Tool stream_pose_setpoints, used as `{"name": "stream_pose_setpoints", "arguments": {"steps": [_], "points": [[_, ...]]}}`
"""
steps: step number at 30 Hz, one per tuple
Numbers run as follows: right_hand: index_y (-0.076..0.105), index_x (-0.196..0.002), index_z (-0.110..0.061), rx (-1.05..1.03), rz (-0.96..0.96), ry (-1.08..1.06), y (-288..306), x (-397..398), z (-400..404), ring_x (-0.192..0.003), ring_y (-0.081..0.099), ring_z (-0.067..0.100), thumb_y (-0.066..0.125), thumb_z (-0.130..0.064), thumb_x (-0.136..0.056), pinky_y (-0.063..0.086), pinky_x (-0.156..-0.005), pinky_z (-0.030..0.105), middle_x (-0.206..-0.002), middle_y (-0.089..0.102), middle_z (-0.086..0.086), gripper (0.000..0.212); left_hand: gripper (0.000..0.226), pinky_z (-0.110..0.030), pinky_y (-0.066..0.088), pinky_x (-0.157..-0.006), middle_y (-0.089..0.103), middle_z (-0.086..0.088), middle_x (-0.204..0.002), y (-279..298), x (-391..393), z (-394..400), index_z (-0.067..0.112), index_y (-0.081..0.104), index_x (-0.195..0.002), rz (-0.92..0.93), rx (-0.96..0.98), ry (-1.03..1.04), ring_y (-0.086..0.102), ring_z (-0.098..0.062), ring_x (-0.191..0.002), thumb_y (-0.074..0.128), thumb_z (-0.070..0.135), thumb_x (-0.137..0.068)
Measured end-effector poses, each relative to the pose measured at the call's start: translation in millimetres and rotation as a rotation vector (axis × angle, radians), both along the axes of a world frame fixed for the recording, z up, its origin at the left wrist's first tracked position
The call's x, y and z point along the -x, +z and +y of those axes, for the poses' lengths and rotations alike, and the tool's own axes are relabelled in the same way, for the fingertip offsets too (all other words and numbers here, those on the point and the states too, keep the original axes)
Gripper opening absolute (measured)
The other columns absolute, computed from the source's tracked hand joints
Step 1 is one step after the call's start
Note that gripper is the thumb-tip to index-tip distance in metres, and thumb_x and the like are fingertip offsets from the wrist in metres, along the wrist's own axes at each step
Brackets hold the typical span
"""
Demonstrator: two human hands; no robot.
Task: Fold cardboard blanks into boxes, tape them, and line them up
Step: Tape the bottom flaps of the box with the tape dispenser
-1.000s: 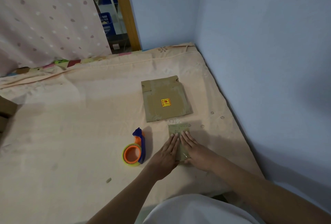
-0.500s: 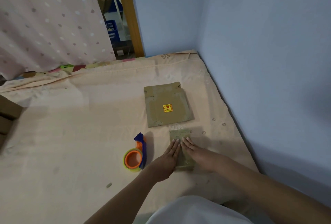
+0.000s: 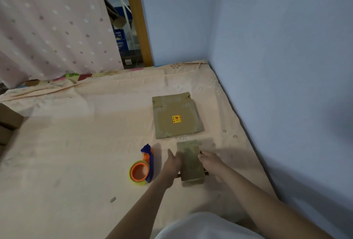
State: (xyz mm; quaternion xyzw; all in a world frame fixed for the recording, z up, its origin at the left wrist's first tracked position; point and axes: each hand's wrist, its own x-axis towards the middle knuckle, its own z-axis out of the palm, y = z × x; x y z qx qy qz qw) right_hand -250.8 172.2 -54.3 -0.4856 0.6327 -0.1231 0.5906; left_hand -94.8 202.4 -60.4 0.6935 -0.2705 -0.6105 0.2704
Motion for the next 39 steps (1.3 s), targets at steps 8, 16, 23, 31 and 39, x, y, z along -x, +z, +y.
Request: {"name": "stream_pose_setpoints", "arguments": {"steps": [8, 16, 23, 31, 39], "points": [[0.065, -0.115, -0.013, -0.035, -0.307, -0.353, 14, -5, -15, -0.104, 0.067, 0.021, 0.039, -0.03, -0.109, 0.054, -0.079, 0.031, -0.109, 0.072, 0.006, 0.032, 0.042, -0.05, 0.047, -0.101, 0.061, -0.001, -0.126, 19, -24, -16, 0.016, 0.053, -0.127, 0.094, 0.139, 0.281, 0.059, -0.026, -0.115, 0.036, 0.046, -0.105], [0.06, -0.114, -0.015, -0.155, -0.253, -0.393, 12, 9, -10, -0.106, 0.065, 0.031, 0.04, -0.048, -0.105, 0.052, -0.098, 0.049, -0.112, 0.07, 0.011, 0.039, 0.041, -0.043, 0.053, -0.093, 0.068, -0.011, -0.11, 14, -20, -9, 0.013, 0.056, -0.121, 0.107, 0.059, 0.155, 0.067, -0.028, -0.101, 0.034, 0.044, -0.106], [0.059, -0.13, -0.023, -0.19, -0.093, -0.189, -10, 16, 10, -0.116, 0.061, 0.028, 0.061, -0.068, -0.082, 0.05, -0.101, 0.052, -0.127, 0.065, 0.003, 0.066, 0.059, -0.038, 0.058, -0.084, 0.057, -0.006, -0.122, -9, -7, 6, 0.018, 0.041, -0.138, -0.036, -0.071, -0.123, 0.063, -0.026, -0.105, 0.061, 0.051, -0.093], [0.056, -0.128, -0.018, 0.075, 0.203, 0.032, -11, -3, 20, -0.112, 0.06, 0.021, 0.066, -0.048, -0.091, 0.052, -0.087, 0.033, -0.125, 0.062, 0.0, 0.049, 0.075, -0.036, 0.06, -0.085, 0.062, -0.007, -0.122, -28, -6, 9, 0.009, 0.044, -0.143, -0.247, 0.02, -0.162, 0.065, -0.018, -0.099, 0.076, 0.039, -0.083], [0.058, -0.099, -0.012, 0.116, 0.291, 0.143, -13, -8, 14, -0.078, 0.057, 0.015, 0.039, -0.041, -0.106, 0.041, -0.059, 0.026, -0.091, 0.061, 0.003, 0.035, 0.032, -0.034, 0.06, -0.083, 0.068, -0.007, -0.11, -17, -21, 15, 0.01, 0.059, -0.129, -0.059, 0.046, -0.174, 0.066, -0.022, -0.102, 0.056, 0.026, -0.101]]}}
